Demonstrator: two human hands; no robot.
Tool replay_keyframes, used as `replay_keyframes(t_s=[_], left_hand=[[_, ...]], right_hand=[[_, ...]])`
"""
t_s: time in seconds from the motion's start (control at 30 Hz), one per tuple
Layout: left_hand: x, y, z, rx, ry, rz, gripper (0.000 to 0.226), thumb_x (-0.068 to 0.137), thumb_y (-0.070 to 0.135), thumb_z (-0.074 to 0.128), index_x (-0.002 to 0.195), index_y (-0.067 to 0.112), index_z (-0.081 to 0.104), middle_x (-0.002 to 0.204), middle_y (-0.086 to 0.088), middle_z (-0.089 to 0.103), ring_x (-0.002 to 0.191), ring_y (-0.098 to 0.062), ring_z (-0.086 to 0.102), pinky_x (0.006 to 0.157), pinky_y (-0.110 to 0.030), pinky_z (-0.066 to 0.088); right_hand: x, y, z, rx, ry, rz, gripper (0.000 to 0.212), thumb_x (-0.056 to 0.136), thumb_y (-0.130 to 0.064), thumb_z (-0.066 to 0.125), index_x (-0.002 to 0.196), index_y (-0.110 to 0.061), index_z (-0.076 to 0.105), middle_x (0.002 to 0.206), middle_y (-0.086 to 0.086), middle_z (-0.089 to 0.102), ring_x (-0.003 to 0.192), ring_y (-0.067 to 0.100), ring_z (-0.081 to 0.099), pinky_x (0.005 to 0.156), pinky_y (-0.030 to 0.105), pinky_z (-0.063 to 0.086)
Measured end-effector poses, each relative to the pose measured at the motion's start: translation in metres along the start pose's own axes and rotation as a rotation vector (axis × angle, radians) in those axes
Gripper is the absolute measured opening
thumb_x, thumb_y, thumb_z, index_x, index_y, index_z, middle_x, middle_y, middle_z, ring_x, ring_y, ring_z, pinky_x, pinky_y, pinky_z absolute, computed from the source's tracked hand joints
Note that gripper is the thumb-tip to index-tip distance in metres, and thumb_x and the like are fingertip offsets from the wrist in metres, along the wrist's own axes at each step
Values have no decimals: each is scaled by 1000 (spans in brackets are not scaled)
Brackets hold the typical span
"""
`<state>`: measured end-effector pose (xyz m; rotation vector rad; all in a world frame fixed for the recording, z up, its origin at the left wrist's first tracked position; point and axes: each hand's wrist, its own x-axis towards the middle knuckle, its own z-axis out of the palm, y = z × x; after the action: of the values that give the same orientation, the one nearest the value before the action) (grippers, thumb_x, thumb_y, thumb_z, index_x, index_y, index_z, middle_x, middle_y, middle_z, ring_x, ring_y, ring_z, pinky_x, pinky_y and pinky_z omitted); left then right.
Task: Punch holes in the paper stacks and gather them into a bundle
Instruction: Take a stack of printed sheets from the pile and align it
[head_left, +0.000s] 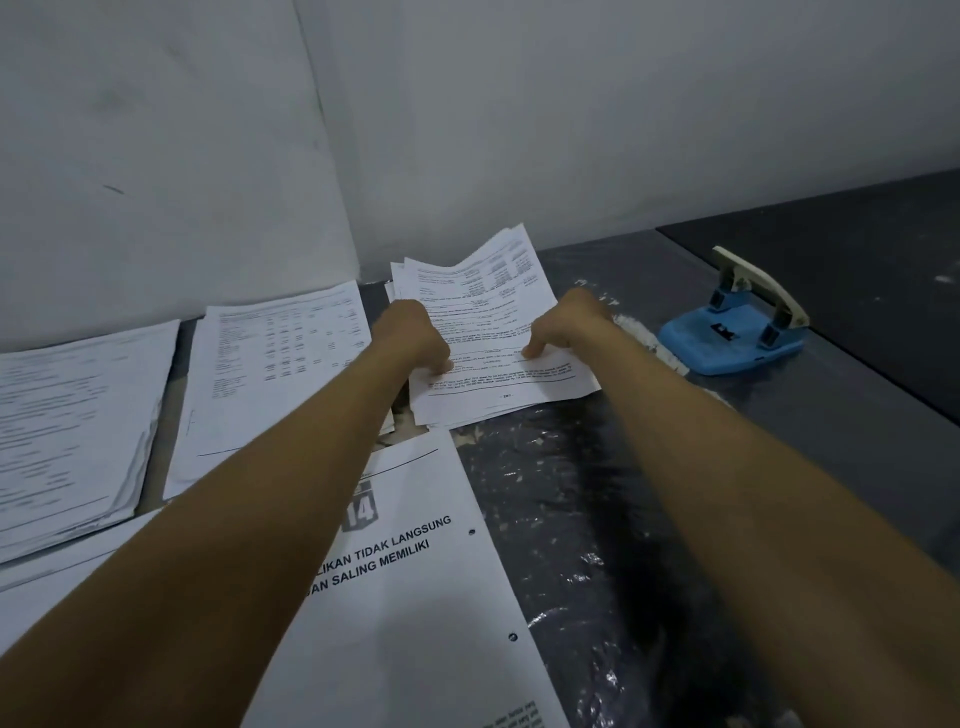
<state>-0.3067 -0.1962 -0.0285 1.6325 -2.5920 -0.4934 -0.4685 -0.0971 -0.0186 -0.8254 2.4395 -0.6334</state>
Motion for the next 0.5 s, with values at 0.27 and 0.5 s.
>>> replay_keyframes(t_s=[0.27, 0.5], left_hand=[[-1, -6, 3, -142, 15, -56, 58, 75, 29, 87, 119, 7, 56, 114, -9, 61, 95, -23, 56, 86, -31, 52], [3, -14, -2, -533, 78, -86, 69, 72, 24, 88, 128, 6, 53, 130, -12, 60, 120, -30, 56, 101, -40, 50]], right_hand=[[11, 6, 9, 325, 185, -77, 17, 78, -7, 68, 71, -10, 53, 77, 2, 63, 68, 22, 65, 51, 27, 49], [6, 21, 0, 638, 98, -213, 24, 78, -1, 77, 78, -23, 68, 84, -11, 71, 77, 14, 68, 57, 25, 52]])
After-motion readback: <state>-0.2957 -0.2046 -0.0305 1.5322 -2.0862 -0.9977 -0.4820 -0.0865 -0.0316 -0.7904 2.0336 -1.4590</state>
